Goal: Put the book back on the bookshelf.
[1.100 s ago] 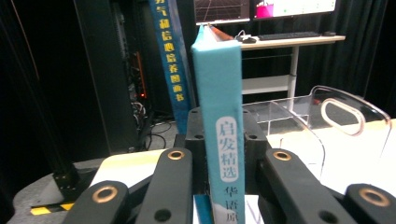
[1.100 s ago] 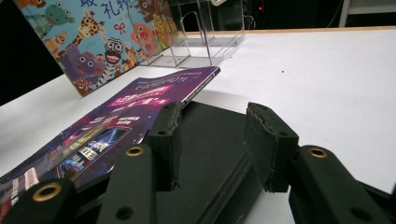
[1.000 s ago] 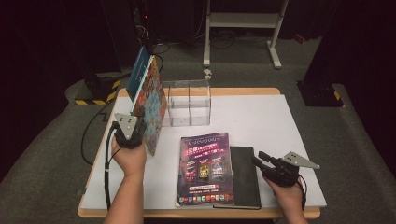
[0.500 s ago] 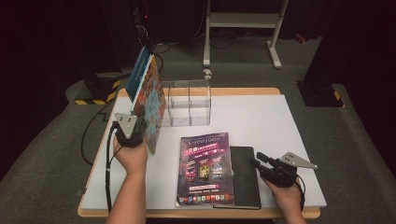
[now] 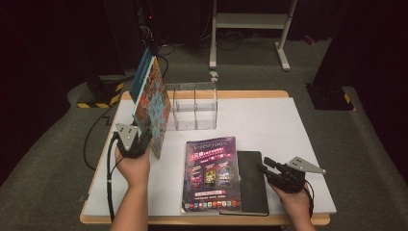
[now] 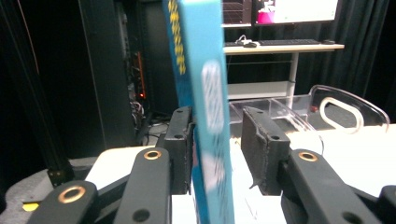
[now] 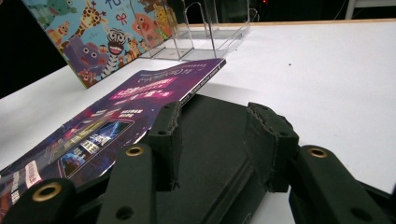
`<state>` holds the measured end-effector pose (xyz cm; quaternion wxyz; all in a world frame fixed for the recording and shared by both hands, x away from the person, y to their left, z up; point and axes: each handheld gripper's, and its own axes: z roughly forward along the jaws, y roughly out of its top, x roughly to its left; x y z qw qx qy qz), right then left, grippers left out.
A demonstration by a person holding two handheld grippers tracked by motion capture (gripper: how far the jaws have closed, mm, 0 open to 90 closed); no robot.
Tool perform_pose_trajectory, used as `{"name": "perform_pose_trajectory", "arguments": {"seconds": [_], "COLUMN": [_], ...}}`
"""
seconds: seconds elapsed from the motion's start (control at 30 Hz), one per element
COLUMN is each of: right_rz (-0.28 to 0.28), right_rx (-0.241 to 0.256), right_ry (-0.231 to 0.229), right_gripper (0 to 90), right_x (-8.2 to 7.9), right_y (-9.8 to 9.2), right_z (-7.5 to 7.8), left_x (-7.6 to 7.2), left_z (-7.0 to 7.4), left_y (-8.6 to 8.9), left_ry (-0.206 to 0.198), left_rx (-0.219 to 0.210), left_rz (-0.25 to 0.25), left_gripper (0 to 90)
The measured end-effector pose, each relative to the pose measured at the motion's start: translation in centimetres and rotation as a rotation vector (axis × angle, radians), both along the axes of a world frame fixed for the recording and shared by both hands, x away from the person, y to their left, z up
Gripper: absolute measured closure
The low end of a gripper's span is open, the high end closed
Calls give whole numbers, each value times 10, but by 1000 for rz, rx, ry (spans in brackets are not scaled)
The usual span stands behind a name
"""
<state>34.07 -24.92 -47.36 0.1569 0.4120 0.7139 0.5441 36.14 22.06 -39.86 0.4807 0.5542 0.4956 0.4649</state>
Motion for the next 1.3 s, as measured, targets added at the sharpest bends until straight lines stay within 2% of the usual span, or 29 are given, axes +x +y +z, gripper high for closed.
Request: {"name": "perform_pose_trajectory", "arguments": {"seconds": [0.1,0.2,0.33,0.5,0.77,0.9,1.0,1.07,1.17,1.23,1.3], "right_rz": [2,1,3,6,7,8,8,8,14,16,19], "right_rx": [-6,-10,-18,-21,-21,-24,-33,-42,-52,-62,-71], "right_ry": [2,6,11,15,13,8,0,-3,-7,-9,-9], "right_gripper": [562,562,563,563,562,555,546,540,531,526,519], "right_x": [0,0,0,0,0,-1,-2,-2,-3,-3,-3], "right_y": [2,3,4,6,6,6,7,7,9,11,12], "right_z": [-1,-1,-3,-4,-3,-3,-2,-2,-3,-3,-4], "left_x": [-8,-16,-26,-25,-24,-27,-33,-40,-47,-51,-51], "left_z": [-8,-15,-23,-22,-22,-24,-30,-38,-51,-62,-72], "left_y": [4,8,10,10,11,14,18,22,24,21,15], "left_ry": [13,31,32,36,36,49,85,121,220,276,355], "left_rx": [-2,-12,-27,-54,-75,-103,-125,-133,-148,-149,-174], "left_rz": [-20,-35,-58,-60,-60,-76,-104,-143,-215,-254,-299], "left_gripper": [645,692,763,801,794,684,631,604,549,520,495]}}
